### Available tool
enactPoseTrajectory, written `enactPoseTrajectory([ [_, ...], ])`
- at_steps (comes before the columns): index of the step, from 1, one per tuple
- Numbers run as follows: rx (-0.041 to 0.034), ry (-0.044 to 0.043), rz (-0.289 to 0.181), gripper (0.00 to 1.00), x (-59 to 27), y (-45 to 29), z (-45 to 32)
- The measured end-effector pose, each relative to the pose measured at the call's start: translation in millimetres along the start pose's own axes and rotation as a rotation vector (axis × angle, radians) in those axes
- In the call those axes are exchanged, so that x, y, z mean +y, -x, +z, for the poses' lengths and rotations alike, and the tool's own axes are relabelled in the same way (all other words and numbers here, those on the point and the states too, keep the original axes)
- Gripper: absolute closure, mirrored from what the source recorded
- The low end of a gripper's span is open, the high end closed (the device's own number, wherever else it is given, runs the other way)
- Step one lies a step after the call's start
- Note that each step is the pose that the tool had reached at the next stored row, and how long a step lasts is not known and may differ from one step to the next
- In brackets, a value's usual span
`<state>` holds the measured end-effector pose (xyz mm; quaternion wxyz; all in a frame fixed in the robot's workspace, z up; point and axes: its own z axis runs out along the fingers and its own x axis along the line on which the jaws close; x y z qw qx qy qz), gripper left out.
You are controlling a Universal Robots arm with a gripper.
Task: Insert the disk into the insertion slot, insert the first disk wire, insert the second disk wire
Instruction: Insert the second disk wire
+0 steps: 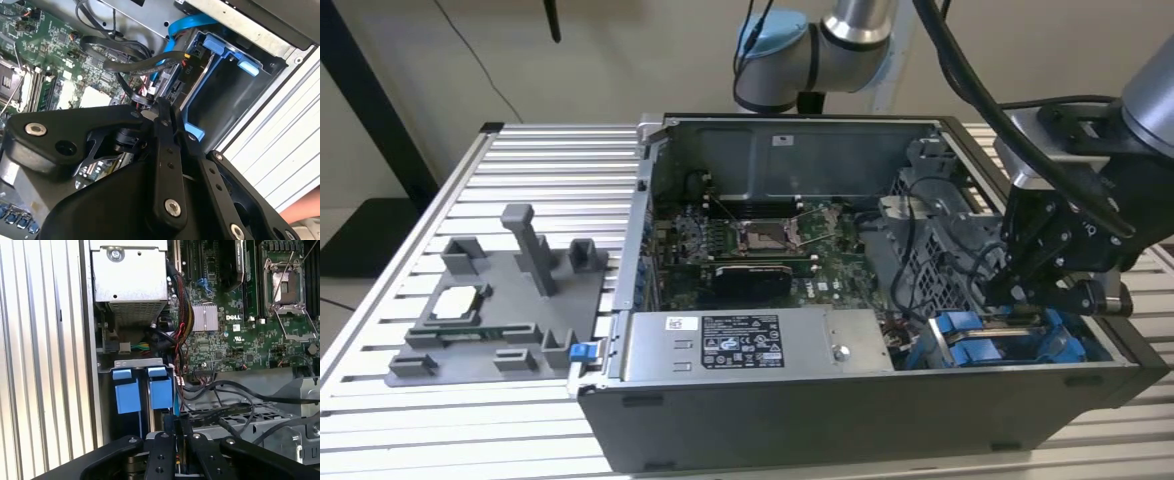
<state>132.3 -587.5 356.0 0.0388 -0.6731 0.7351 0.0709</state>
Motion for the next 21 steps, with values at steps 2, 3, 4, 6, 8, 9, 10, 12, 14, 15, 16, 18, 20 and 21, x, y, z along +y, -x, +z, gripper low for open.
enactPoseTrajectory([
  [2, 0.0001, 0.0, 0.0, 1.0, 0.0, 0.0, 0.0],
  [3, 0.0001, 0.0, 0.0, 1.0, 0.0, 0.0, 0.0],
  [4, 0.0, 0.0, 0.0, 1.0, 0.0, 0.0, 0.0],
  [6, 0.0001, -0.0001, 0.0, 1.0, 0.0, 0.0, 0.2],
  [8, 0.0002, -0.0011, 0.0, 1.0, -0.1, -0.1, 0.9],
  [9, 0.0004, -0.0019, 0.0, 1.0, -0.1, -0.2, 1.5],
  [10, 0.0006, -0.0024, 0.0, 1.0, -0.1, -0.3, 2.3],
  [12, 0.0011, -0.0036, 0.0, 1.0, -0.2, -0.6, 4.1],
  [14, 0.0015, -0.0045, -0.001, 1.0, -0.3, -0.8, 5.7],
  [15, 0.0015, -0.0048, -0.001, 1.0, -0.3, -0.9, 6.4],
  [16, 0.0015, -0.0049, -0.001, 1.0, -0.4, -1.1, 7.1],
  [18, 0.0016, -0.0055, -0.001, 1.0, -0.5, -1.3, 8.7],
  [20, 0.0017, -0.0068, -0.001, 1.0, -0.6, -1.6, 10.5],
  [21, 0.0018, -0.0075, -0.001, 1.0, -0.7, -1.7, 11.1],
])
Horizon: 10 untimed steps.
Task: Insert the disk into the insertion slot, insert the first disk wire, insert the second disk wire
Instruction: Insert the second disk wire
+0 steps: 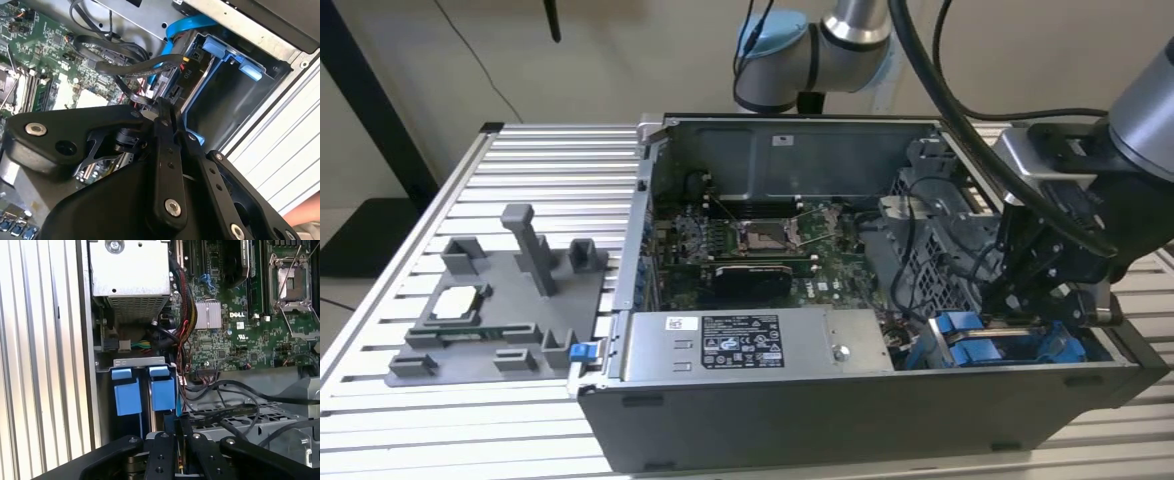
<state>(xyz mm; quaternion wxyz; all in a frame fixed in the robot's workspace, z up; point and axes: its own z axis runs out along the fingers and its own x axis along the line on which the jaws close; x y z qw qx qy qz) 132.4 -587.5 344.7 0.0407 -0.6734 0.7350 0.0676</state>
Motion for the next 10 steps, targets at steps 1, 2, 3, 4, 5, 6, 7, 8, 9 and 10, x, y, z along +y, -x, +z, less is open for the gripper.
enactPoseTrajectory([
  [1, 0.0003, -0.0001, 0.0, 1.0, -0.2, 0.1, 0.1],
  [2, 0.0013, -0.0002, 0.0, 1.0, -0.4, 0.2, 0.0],
  [3, 0.0031, -0.0004, 0.0, 1.0, -0.3, 0.4, -0.6],
  [4, 0.0053, -0.0006, 0.0, 1.0, -0.3, 0.6, -1.2],
  [5, 0.0084, -0.0009, 0.0, 1.0, -0.3, 0.7, -2.0],
  [6, 0.0163, -0.0017, 0.0, 1.0, -0.3, 0.9, -3.1],
  [7, 0.0257, -0.0034, 0.001, 1.0, -0.4, 1.0, -3.6],
  [8, 0.0372, -0.0069, 0.001, 1.0, -0.3, 1.1, -3.6],
  [9, 0.044, -0.0115, 0.0, 1.0, -0.3, 1.6, -3.6],
  [10, 0.0455, -0.0157, 0.0, 1.0, -0.2, 2.5, -3.5],
])
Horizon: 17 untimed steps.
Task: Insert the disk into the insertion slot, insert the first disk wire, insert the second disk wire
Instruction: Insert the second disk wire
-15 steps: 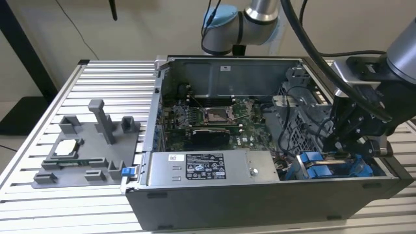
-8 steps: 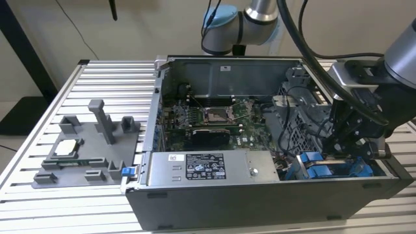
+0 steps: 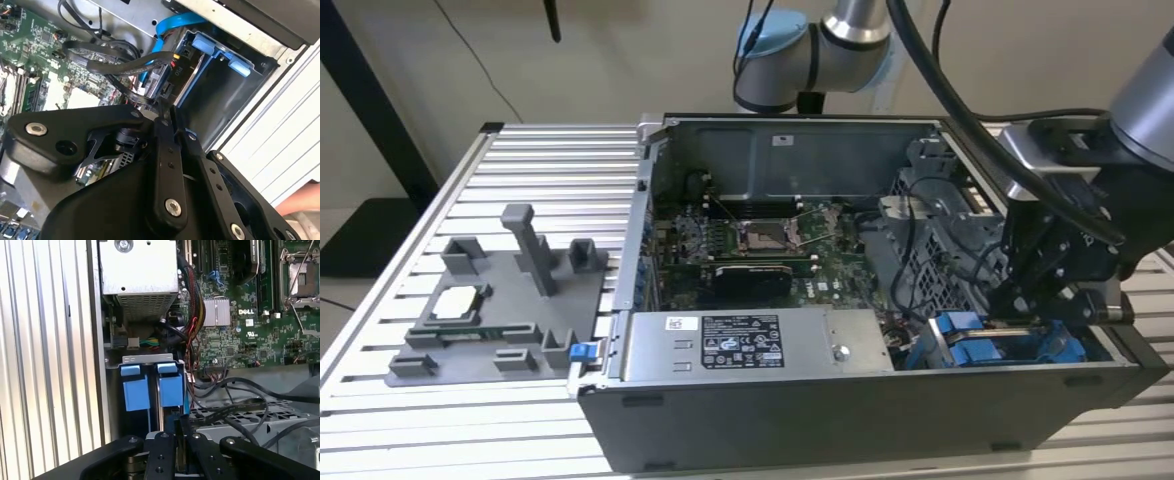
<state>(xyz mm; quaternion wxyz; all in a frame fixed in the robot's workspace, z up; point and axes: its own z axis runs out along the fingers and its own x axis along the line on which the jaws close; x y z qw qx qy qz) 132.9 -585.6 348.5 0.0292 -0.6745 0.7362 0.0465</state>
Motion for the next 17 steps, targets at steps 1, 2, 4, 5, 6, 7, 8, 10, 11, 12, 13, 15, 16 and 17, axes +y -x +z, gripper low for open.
enactPoseTrajectory([
  [1, -0.0004, -0.0033, 0.0, 1.0, 0.1, 0.8, 0.1],
  [2, -0.0004, -0.0061, -0.001, 1.0, 0.1, 1.7, 0.2],
  [4, -0.0011, -0.0096, -0.001, 1.0, -0.1, 2.7, 0.4],
  [5, -0.001, -0.0106, -0.002, 1.0, -0.7, 2.9, 0.5],
  [6, -0.0011, -0.0115, -0.002, 1.0, -1.3, 3.0, 0.8],
  [7, -0.0011, -0.012, -0.002, 1.0, -2.1, 3.2, 1.0],
  [8, -0.0013, -0.0125, -0.002, 1.0, -3.1, 3.3, 1.4],
  [10, -0.0014, -0.0137, -0.003, 1.0, -4.5, 3.8, 2.0],
  [11, -0.0016, -0.0142, -0.003, 1.0, -5.2, 4.1, 2.3],
  [12, -0.0017, -0.015, -0.003, 1.0, -5.6, 4.4, 2.7],
  [13, -0.0018, -0.0157, -0.004, 1.0, -5.9, 4.7, 2.9],
  [15, -0.0018, -0.0164, -0.004, 1.0, -6.8, 5.3, 3.4],
  [16, -0.0019, -0.0167, -0.004, 1.0, -7.4, 5.7, 3.6],
  [17, -0.0017, -0.0169, -0.005, 1.0, -7.8, 6.2, 3.7],
])
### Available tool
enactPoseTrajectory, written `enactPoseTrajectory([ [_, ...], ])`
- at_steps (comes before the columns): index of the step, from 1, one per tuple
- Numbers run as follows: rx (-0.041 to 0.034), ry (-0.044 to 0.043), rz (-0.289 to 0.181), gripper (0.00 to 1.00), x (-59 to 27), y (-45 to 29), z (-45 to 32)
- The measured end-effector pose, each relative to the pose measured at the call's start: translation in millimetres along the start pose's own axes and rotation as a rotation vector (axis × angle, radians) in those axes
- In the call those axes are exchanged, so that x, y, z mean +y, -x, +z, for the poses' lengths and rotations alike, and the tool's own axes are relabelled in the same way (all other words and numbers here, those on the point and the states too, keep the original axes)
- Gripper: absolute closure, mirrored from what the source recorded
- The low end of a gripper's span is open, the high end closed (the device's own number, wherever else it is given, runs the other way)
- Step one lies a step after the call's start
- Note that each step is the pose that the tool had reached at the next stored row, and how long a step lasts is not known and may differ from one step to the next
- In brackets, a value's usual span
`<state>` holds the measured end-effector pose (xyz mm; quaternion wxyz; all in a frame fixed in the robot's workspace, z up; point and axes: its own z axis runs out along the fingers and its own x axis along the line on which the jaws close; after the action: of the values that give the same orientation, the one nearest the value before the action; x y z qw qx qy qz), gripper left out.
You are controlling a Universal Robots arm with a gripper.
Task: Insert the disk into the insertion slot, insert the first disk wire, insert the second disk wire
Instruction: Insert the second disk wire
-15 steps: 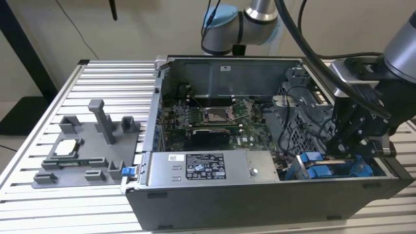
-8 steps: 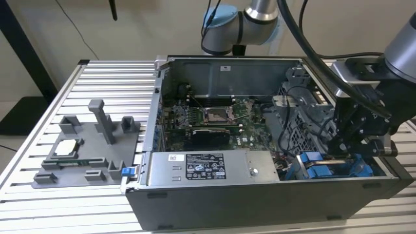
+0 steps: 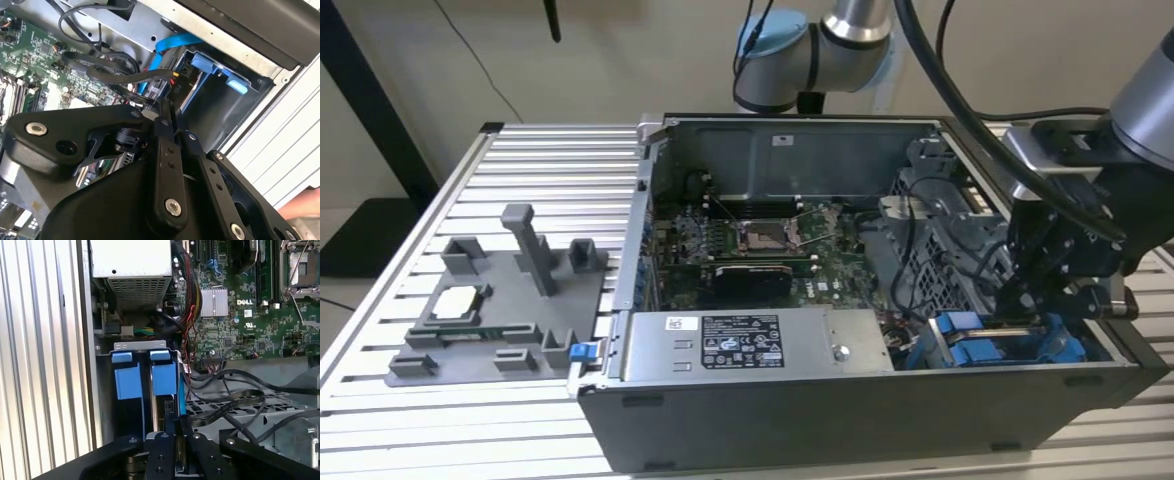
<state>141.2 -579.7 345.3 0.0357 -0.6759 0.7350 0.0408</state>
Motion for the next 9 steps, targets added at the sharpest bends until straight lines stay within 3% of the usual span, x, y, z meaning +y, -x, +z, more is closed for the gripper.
enactPoseTrajectory([
  [9, 0.0, -0.0014, -0.003, 1.0, -1.4, 1.8, 1.9],
])
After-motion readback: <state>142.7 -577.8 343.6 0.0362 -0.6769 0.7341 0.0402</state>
